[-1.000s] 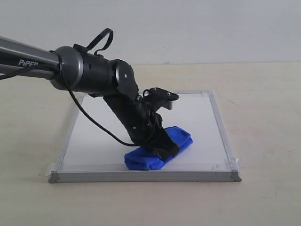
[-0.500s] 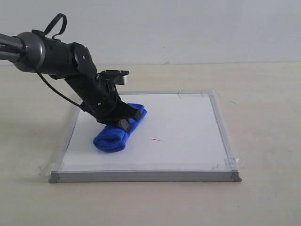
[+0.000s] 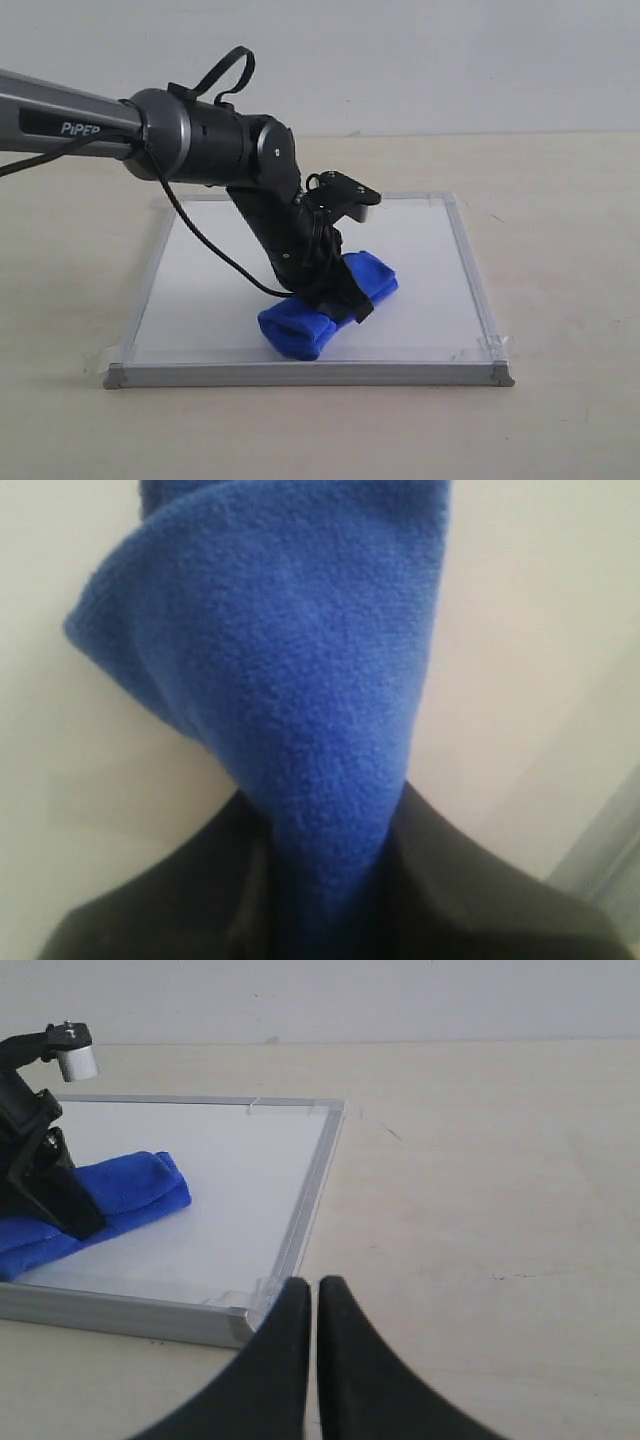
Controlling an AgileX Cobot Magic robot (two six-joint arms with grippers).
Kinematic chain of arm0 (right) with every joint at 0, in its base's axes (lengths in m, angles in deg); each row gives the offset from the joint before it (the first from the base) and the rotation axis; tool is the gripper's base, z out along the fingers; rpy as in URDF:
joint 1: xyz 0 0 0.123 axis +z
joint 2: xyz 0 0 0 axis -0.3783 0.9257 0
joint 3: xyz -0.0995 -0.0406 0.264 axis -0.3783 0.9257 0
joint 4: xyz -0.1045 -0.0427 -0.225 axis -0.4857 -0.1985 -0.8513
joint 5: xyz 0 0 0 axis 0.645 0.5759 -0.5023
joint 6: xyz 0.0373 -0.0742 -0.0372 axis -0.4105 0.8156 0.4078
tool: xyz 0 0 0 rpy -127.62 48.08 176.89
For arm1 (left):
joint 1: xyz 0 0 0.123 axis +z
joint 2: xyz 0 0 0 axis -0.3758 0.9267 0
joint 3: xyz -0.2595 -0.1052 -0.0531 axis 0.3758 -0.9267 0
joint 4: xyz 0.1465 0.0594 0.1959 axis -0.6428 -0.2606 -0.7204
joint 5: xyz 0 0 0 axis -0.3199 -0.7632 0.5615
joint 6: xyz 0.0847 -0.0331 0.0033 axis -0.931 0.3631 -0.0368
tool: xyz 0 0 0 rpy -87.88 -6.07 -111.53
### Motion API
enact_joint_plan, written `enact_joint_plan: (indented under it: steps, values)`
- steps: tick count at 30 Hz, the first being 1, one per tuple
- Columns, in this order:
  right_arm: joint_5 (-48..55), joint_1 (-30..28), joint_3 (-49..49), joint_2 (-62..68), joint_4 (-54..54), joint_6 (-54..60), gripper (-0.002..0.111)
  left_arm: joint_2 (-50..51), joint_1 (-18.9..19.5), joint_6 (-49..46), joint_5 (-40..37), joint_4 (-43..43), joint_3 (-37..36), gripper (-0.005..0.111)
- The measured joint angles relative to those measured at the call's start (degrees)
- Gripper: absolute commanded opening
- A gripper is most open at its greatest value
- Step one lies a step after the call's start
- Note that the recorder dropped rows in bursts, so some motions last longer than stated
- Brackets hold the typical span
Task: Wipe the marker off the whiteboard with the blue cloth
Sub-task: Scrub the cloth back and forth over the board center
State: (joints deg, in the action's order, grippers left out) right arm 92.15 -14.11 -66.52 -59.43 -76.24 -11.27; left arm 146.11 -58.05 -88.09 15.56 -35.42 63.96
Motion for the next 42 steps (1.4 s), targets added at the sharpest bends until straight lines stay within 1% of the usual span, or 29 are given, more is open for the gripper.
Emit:
enact_joint_plan:
  steps: [4,7,10,12,18,20,22,25,30,33,35,37,40,42]
  values:
    - [0.00,0.00,0.00,0.00,0.00,0.00,0.000,0.00,-0.35,-3.01,-2.46,3.58,1.15,0.004]
    - [0.00,0.00,0.00,0.00,0.00,0.00,0.000,0.00,-0.48,-3.56,-2.76,3.82,1.25,0.004]
    - [0.00,0.00,0.00,0.00,0.00,0.00,0.000,-0.11,1.02,-1.83,-2.65,4.13,1.25,0.004]
    - [0.00,0.00,0.00,0.00,0.00,0.00,0.000,-0.11,2.66,0.84,-2.53,4.28,1.25,0.004]
    - [0.00,0.00,0.00,0.00,0.00,0.00,0.000,0.00,11.43,6.10,-3.52,3.57,1.96,0.004]
    - [0.00,0.00,0.00,0.00,0.00,0.00,0.000,0.01,12.53,6.39,-4.20,3.86,2.33,0.004]
    - [0.00,0.00,0.00,0.00,0.00,0.00,0.000,0.15,12.17,5.46,-4.54,4.62,2.43,0.004]
    - [0.00,0.00,0.00,0.00,0.00,0.00,0.000,0.24,9.56,2.37,-4.54,6.57,2.43,0.004]
    - [0.00,0.00,0.00,0.00,0.00,0.00,0.000,0.36,1.22,-2.25,-5.31,9.13,2.71,0.004]
    - [0.00,0.00,0.00,0.00,0.00,0.00,0.000,0.99,-1.06,-3.55,-5.39,9.13,4.42,0.004]
    - [0.00,0.00,0.00,0.00,0.00,0.00,0.000,1.37,-0.89,-1.93,-4.30,7.69,6.10,0.004]
    - [0.00,0.00,0.00,0.00,0.00,0.00,0.000,1.78,0.47,1.63,-3.38,5.31,8.06,0.004]
    - [0.00,0.00,0.00,0.00,0.00,0.00,0.000,3.17,4.22,6.69,-3.79,2.63,11.12,0.004]
    - [0.00,0.00,0.00,0.00,0.00,0.00,0.000,4.53,6.69,9.17,-5.53,1.92,12.52,0.004]
